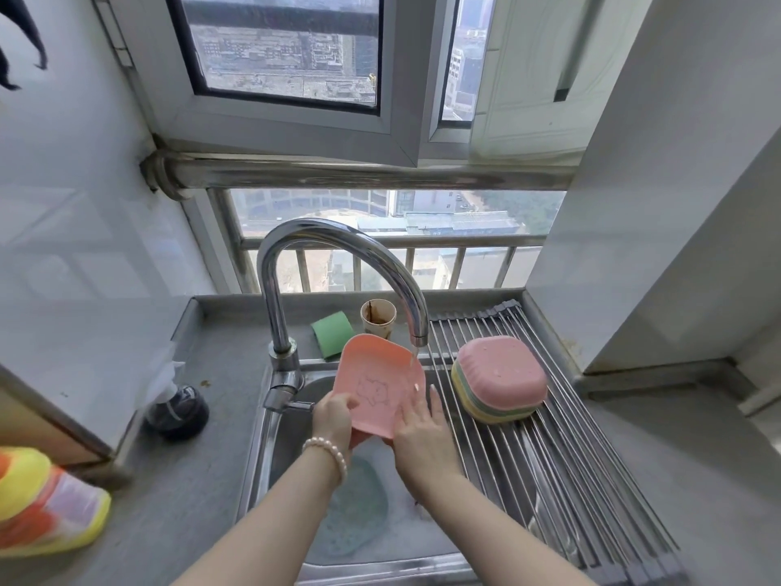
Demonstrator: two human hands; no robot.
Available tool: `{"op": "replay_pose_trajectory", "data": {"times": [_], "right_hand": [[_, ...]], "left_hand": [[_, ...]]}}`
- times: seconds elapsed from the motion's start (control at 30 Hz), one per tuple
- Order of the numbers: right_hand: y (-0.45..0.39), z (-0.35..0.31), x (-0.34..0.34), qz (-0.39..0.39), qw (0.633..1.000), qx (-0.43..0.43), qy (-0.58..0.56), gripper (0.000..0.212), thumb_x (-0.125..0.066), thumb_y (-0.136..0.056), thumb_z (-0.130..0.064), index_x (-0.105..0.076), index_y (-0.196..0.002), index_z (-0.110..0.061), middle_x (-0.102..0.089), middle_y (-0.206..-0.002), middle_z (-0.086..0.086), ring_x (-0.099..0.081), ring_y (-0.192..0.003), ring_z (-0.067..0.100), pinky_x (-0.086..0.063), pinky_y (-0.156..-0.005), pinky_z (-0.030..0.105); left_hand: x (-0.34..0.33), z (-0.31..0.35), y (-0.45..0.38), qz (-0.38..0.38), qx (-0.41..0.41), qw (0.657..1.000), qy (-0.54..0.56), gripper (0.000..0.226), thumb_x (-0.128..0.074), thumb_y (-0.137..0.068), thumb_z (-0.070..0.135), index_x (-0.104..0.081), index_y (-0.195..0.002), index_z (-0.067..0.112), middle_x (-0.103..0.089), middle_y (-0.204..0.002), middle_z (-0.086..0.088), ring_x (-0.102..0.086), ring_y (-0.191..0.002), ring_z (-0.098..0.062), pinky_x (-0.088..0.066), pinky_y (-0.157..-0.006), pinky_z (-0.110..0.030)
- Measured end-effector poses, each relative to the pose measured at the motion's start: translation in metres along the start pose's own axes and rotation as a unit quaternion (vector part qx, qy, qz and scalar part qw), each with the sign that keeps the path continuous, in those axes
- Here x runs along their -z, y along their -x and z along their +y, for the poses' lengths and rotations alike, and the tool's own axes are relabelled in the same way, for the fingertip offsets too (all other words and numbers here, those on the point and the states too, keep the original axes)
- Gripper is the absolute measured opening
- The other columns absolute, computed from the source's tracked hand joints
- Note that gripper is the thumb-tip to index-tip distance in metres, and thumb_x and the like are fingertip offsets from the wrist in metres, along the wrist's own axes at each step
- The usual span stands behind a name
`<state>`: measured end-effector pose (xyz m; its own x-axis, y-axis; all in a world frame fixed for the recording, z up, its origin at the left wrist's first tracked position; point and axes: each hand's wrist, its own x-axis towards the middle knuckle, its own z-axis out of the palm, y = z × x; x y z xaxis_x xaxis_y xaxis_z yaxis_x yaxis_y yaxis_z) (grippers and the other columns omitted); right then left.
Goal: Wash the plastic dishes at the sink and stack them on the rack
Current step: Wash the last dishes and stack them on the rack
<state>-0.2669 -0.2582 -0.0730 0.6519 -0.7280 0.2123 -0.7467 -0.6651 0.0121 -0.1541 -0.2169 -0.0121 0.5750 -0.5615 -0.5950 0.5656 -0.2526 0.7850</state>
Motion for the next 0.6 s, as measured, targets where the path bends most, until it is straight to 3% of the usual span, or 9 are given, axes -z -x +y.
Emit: {"op": "replay_pose_trajectory", "data": {"times": [0.1, 0.17, 0.23, 0.27, 0.33, 0.37, 0.43, 0.53, 0.6], "right_hand": [[0.001, -0.010, 0.017, 0.078, 0.996, 0.027, -0.030, 0.017, -0.069, -0.054, -0.008, -0.077, -0.067, -0.015, -0.070, -0.062, 0.004, -0.068, -0.060, 0.019, -0.045, -0.098, 0.041], [0.002, -0.015, 0.021, 0.130, 0.985, 0.038, -0.106, 0.024, -0.052, -0.057, -0.005, -0.072, -0.056, -0.018, -0.064, -0.050, -0.002, -0.060, -0.044, 0.014, -0.053, -0.090, 0.038], [0.005, -0.014, 0.015, 0.179, 0.968, 0.040, -0.173, 0.015, -0.064, -0.058, -0.002, -0.069, -0.057, -0.016, -0.062, -0.050, -0.002, -0.058, -0.044, 0.016, -0.056, -0.086, 0.036], [0.008, -0.011, 0.009, 0.200, 0.957, 0.048, -0.205, 0.012, -0.069, -0.062, -0.005, -0.068, -0.060, -0.016, -0.063, -0.053, -0.002, -0.060, -0.048, 0.017, -0.056, -0.084, 0.032], [0.015, 0.001, 0.000, 0.210, 0.947, 0.093, -0.227, 0.007, -0.067, -0.073, -0.018, -0.071, -0.067, -0.019, -0.071, -0.068, -0.006, -0.067, -0.066, 0.013, -0.055, -0.080, 0.030], [0.018, 0.008, 0.000, 0.198, 0.951, 0.119, -0.207, 0.004, -0.070, -0.073, -0.023, -0.073, -0.073, -0.021, -0.073, -0.079, -0.007, -0.069, -0.078, 0.012, -0.056, -0.082, 0.034], [0.018, 0.024, -0.002, 0.113, 0.978, 0.122, -0.125, 0.029, -0.083, -0.062, -0.025, -0.075, -0.090, -0.023, -0.073, -0.100, -0.008, -0.068, -0.101, 0.016, -0.050, -0.091, 0.052], [0.008, 0.032, 0.003, -0.019, 0.998, 0.054, -0.004, 0.063, -0.083, -0.059, -0.019, -0.067, -0.120, -0.018, -0.066, -0.122, -0.003, -0.057, -0.122, 0.024, -0.021, -0.107, 0.067], [0.003, 0.029, 0.008, -0.054, 0.997, 0.048, 0.035, 0.073, -0.066, -0.073, -0.008, -0.043, -0.142, -0.009, -0.045, -0.145, 0.007, -0.035, -0.138, 0.031, -0.001, -0.108, 0.069]], "left_hand": [[-0.004, -0.011, 0.004, -0.027, 0.010, 0.993, 0.112, 0.028, -0.046, -0.085, -0.009, -0.057, -0.109, 0.001, -0.063, -0.099, -0.021, -0.063, -0.084, -0.033, -0.054, -0.066, -0.039], [-0.008, -0.021, 0.007, -0.056, 0.011, 0.984, 0.167, 0.038, -0.052, -0.081, -0.009, -0.056, -0.117, 0.002, -0.065, -0.107, -0.023, -0.065, -0.092, -0.035, -0.054, -0.072, -0.039], [-0.010, -0.023, 0.010, -0.084, 0.033, 0.979, 0.181, 0.056, -0.064, -0.070, 0.004, -0.055, -0.125, 0.000, -0.064, -0.116, -0.024, -0.064, -0.103, -0.038, -0.055, -0.080, -0.043], [-0.009, -0.022, 0.009, -0.082, 0.040, 0.980, 0.178, 0.059, -0.066, -0.067, 0.009, -0.055, -0.124, 0.000, -0.064, -0.117, -0.025, -0.064, -0.104, -0.038, -0.055, -0.080, -0.043], [-0.003, -0.018, 0.002, -0.047, 0.052, 0.985, 0.155, 0.045, -0.058, -0.073, 0.011, -0.057, -0.115, -0.004, -0.064, -0.108, -0.025, -0.063, -0.093, -0.038, -0.054, -0.071, -0.041], [0.000, -0.015, -0.001, -0.035, 0.051, 0.990, 0.129, 0.034, -0.051, -0.078, 0.010, -0.058, -0.108, -0.004, -0.063, -0.100, -0.023, -0.061, -0.085, -0.037, -0.052, -0.067, -0.040], [0.003, -0.012, -0.002, -0.025, 0.043, 0.998, 0.048, 0.019, -0.043, -0.082, 0.011, -0.055, -0.093, 0.001, -0.057, -0.089, -0.019, -0.057, -0.079, -0.034, -0.049, -0.068, -0.042], [0.005, -0.008, 0.003, -0.057, 0.068, 0.996, 0.005, 0.016, -0.042, -0.082, 0.013, -0.050, -0.093, 0.006, -0.055, -0.087, -0.015, -0.054, -0.081, -0.032, -0.049, -0.070, -0.042], [0.006, -0.005, 0.006, -0.099, 0.104, 0.989, 0.041, 0.021, -0.041, -0.081, 0.014, -0.050, -0.098, 0.005, -0.057, -0.089, -0.016, -0.055, -0.082, -0.033, -0.051, -0.068, -0.040]]}}
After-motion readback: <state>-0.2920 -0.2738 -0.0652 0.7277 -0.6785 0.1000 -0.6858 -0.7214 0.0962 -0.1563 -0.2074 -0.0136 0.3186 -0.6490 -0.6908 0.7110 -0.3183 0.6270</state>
